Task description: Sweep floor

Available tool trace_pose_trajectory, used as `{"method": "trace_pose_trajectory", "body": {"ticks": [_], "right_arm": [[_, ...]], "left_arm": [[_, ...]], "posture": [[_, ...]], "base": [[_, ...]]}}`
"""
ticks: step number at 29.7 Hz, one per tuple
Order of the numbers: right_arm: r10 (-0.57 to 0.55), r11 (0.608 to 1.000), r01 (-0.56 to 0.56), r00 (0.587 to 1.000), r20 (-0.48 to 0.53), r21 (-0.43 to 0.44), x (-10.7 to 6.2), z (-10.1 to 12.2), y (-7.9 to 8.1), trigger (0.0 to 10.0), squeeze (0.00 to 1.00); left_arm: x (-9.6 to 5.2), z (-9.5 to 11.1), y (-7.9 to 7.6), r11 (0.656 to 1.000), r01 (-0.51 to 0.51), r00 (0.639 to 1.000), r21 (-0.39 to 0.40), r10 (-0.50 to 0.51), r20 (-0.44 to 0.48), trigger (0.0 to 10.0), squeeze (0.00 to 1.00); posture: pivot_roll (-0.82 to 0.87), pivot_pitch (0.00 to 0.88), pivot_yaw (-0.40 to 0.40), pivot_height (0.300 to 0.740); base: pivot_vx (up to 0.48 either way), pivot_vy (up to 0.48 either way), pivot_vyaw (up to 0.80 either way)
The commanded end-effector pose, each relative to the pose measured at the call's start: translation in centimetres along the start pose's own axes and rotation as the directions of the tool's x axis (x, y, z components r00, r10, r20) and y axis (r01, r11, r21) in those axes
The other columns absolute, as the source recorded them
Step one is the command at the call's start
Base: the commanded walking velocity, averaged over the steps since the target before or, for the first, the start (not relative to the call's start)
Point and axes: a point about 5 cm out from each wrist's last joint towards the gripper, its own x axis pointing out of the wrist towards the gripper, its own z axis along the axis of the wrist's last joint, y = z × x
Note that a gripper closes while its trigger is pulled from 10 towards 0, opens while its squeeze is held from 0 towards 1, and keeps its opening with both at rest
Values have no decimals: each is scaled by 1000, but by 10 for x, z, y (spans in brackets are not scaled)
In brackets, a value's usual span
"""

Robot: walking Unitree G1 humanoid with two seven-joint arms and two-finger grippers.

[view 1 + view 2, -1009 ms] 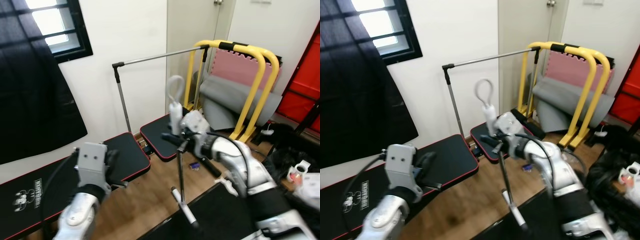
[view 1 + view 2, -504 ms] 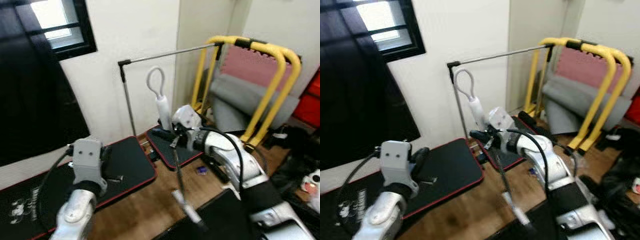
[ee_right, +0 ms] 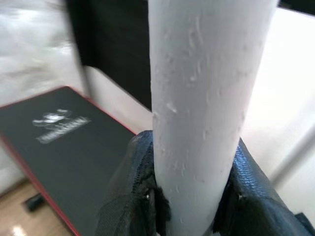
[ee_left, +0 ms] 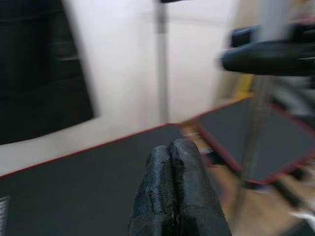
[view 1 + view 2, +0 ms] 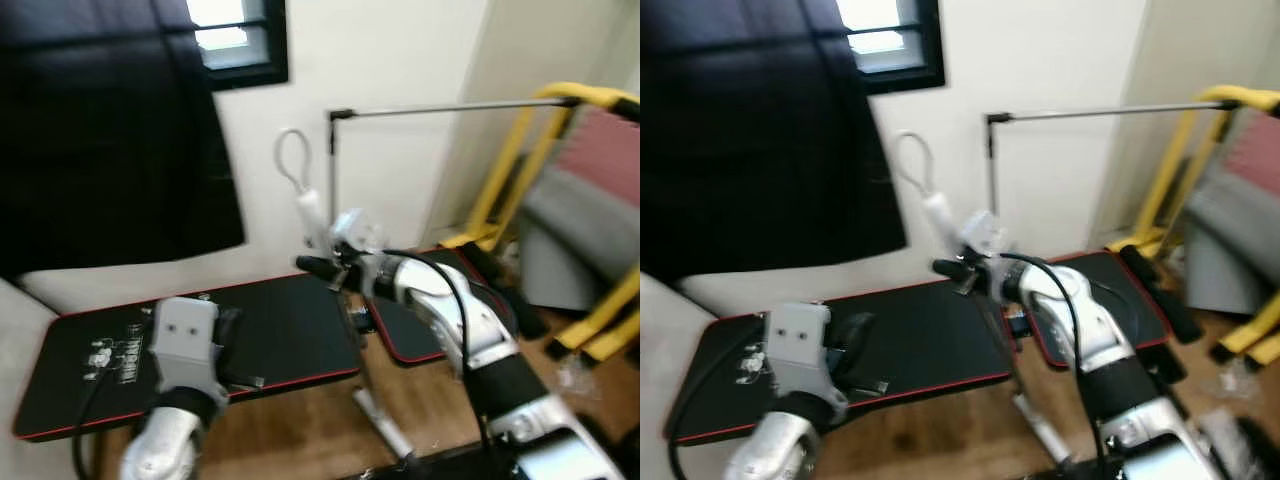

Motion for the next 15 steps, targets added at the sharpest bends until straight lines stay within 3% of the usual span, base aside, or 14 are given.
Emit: {"method": "trace_pose_trajectory", "body": {"ticks": [1, 4, 9, 13, 15], "right_arm": [[-42, 997, 47, 997, 70, -65, 3, 17, -6, 10000, 0], [-143, 983, 146, 989, 39, -109, 14, 17, -16, 10000, 0], [-208, 970, 210, 978, 32, -123, 19, 19, -23, 10000, 0], [-250, 963, 255, 966, 61, -93, 25, 23, -29, 10000, 0], [-279, 959, 283, 955, 103, -29, 34, 30, -32, 10000, 0]], "left_arm": [[-3, -2, -4, 999, 33, 999, -12, -34, -23, 10000, 0], [-7, 1, -11, 997, 75, 997, -24, -76, -26, 10000, 0], [-11, 2, -15, 995, 95, 995, -23, -96, -32, 10000, 0], [-18, 4, -18, 994, 102, 994, -26, -103, -39, 10000, 0], [-25, 7, -21, 994, 107, 993, -37, -108, -46, 10000, 0]], "posture": [[-44, 152, -46, 740], [-26, 181, -50, 740], [-15, 202, -52, 740], [-2, 235, -47, 740], [20, 271, -42, 740]], "base": [[0, 0, 0], [0, 0, 0], [0, 0, 0], [0, 0, 0], [0, 0, 0]]}}
